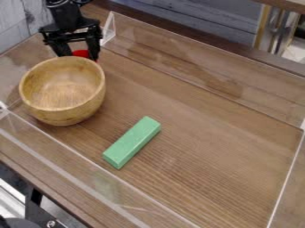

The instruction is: Move the red fruit to the right

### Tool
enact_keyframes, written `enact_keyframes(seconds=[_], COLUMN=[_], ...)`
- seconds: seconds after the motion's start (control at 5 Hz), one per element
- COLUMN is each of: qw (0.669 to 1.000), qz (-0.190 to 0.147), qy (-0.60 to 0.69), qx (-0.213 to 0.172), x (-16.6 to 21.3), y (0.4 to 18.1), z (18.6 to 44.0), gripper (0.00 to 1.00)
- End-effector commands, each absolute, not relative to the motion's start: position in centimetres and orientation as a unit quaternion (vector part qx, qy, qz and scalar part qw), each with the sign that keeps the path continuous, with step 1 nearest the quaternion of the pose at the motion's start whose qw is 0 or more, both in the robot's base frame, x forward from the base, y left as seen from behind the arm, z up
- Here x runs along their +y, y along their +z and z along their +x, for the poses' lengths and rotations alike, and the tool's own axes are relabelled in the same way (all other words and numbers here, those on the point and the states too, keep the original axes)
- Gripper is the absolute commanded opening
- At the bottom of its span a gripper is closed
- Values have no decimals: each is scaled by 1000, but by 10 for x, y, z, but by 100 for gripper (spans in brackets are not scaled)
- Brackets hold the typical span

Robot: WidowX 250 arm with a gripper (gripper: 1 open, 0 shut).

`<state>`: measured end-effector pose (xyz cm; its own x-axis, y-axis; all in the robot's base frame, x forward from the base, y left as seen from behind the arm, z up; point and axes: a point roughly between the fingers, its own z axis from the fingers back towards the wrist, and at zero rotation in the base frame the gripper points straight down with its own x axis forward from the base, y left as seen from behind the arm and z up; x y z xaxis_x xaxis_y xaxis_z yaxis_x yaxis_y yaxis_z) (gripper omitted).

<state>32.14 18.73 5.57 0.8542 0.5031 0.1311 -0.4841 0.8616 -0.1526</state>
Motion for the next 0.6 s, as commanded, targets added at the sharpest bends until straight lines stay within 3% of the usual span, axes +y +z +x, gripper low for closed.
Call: enact_keyframes(seconds=[0.0,0.4], qw=[955,943], qz=[-41,-36], qy=[266,305], qx=[-126,-129], x=[178,181], y=[90,67], z=[334,355], gripper=[100,100])
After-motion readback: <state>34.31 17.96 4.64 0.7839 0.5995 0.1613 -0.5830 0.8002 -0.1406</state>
